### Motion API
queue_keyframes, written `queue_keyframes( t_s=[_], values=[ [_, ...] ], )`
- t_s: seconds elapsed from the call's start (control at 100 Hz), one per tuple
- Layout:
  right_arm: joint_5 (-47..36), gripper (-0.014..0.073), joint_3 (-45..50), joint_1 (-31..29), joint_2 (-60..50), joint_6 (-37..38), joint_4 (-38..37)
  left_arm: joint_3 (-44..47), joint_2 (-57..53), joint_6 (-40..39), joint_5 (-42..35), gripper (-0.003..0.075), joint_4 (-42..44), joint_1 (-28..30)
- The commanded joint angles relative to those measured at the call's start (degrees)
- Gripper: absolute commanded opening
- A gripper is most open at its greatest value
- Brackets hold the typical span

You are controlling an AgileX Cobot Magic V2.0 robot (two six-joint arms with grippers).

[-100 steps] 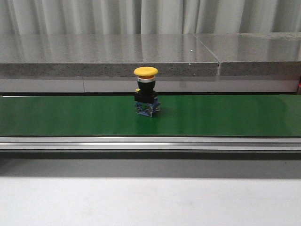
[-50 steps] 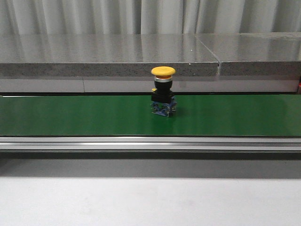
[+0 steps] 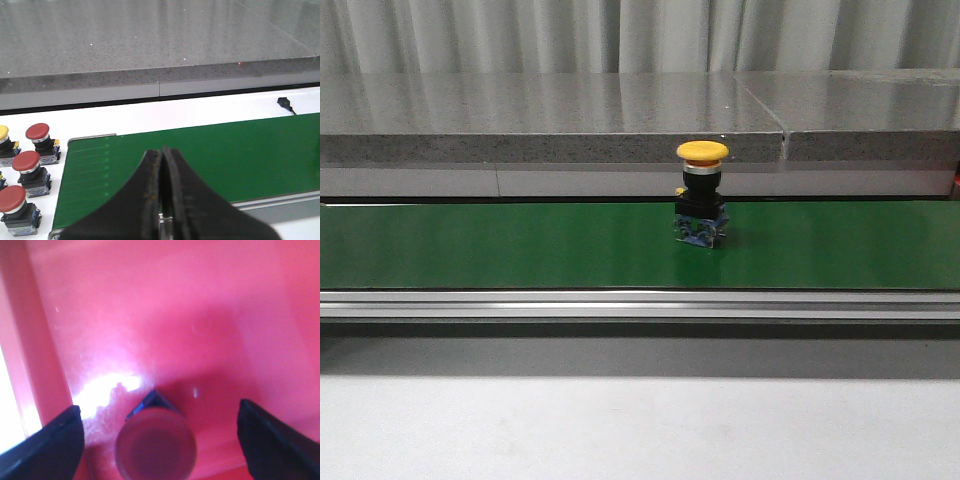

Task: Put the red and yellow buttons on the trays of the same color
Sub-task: 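Lower the right gripper onto the yellow button on the belt, grasp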

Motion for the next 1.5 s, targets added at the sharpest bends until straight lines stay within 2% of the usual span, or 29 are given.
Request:
queue_keyframes(
  t_s=[0.0,0.2,0.36,0.94,1.17,1.33,1.49],
  values=[
    [-2.4,0.0627,-2.9,-0.1,-5.2,-0.5,0.5,-1.5,0.5,-0.5,-4.6,-0.0019,-0.4,-0.4],
    [-0.8,0.0627,-3.3,0.7,-12.1,-1.3,0.6,-1.5,0.5,-0.5,-4.6,-0.0019,-0.4,-0.4],
    [0.6,0.0625,-0.3,3.7,-19.4,-4.0,0.7,-1.5,0.5,-0.5,-4.6,-0.0019,-0.4,-0.4],
    [1.7,0.0625,30.9,15.0,-46.3,-5.0,2.3,-1.5,0.5,-0.5,-4.6,-0.0019,-0.4,-0.4],
    [4.9,0.0625,34.0,22.1,-48.0,-7.3,2.3,-1.5,0.5,-0.5,-4.6,-0.0019,-0.4,-0.4],
    [2.7,0.0625,33.9,27.9,-47.4,-8.0,2.3,-1.5,0.5,-0.5,-4.6,-0.0019,-0.4,-0.4],
    [0.2,0.0625,33.8,31.0,-43.4,-8.0,2.6,-1.5,0.5,-0.5,-4.6,-0.0019,-0.4,-0.4]
  ],
)
